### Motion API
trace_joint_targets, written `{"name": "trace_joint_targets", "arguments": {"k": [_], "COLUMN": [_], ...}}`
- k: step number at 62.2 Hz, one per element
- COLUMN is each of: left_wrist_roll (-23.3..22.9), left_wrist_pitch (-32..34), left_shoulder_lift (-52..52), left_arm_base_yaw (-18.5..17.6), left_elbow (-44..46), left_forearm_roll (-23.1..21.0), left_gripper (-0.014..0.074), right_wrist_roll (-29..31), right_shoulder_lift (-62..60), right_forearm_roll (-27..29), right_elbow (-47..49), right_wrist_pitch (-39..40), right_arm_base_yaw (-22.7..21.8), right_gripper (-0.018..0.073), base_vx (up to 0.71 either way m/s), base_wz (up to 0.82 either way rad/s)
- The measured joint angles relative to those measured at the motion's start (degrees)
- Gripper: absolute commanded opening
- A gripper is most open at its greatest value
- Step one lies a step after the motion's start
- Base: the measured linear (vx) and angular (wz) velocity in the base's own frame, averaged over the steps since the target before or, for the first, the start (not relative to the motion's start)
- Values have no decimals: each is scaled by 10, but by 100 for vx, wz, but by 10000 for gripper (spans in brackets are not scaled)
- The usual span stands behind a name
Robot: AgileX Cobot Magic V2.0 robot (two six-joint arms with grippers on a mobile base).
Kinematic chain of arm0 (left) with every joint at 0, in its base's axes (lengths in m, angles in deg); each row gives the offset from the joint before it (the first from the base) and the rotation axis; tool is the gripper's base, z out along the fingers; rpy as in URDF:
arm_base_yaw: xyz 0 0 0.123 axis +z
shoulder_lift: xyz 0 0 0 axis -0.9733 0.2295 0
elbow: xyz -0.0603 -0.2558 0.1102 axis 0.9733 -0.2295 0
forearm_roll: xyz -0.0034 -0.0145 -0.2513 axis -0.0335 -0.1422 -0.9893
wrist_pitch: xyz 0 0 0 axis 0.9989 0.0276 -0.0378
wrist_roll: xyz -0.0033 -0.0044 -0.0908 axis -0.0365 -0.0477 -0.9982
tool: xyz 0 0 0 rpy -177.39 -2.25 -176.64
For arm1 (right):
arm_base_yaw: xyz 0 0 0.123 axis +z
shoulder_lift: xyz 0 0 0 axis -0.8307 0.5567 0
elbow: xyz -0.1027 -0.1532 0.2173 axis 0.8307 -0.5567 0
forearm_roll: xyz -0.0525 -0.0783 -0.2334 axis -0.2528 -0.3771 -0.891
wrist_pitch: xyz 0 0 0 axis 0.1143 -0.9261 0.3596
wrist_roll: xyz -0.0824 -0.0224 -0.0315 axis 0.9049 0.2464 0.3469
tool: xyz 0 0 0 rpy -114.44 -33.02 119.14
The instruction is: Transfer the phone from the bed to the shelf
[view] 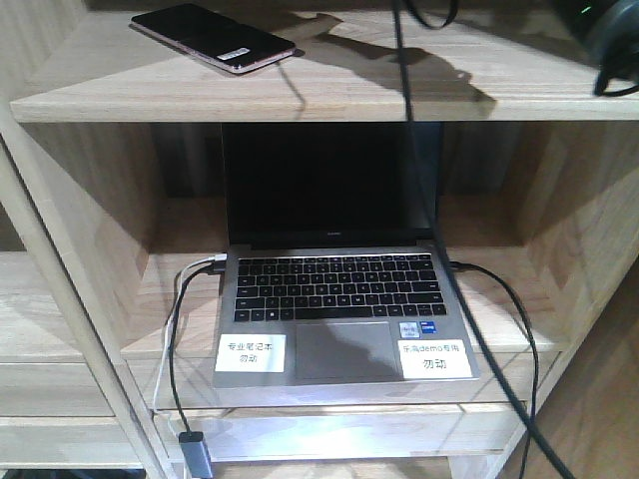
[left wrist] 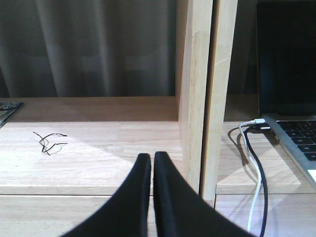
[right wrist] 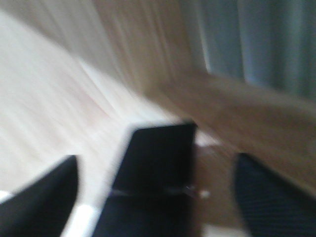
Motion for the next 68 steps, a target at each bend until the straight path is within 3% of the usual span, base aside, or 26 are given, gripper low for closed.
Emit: {"name": "trace_joint_targets", "arguments": {"k": [9,25,38,48,68], "left_wrist_roll": [0,0,0,0,0], "left_wrist_pitch": [0,0,0,0,0], "left_shoulder_lift": [0,0,0,0,0], "left_arm_base_yaw": [0,0,0,0,0], "left_elbow": [0,0,0,0,0], "left_forearm_roll": [0,0,0,0,0], "left_gripper": [1,1,1,1,1], "right_wrist_roll": [-6,-22,-87,-96,-30], "right_shoulder_lift": [-25,-64,-104,-173,-382], "right_forearm_roll": [-30,-67,-158,-205,-195], "right_elbow": [1,1,-21,-140,-477], "right_wrist_pitch": [-12,-19,-8,68,275], "right_arm_base_yaw": [0,0,0,0,0], "right_gripper": [-16,-5,-5,-5,-5], "base_vx": [0,0,0,0,0], "base_wz": [0,0,0,0,0]}}
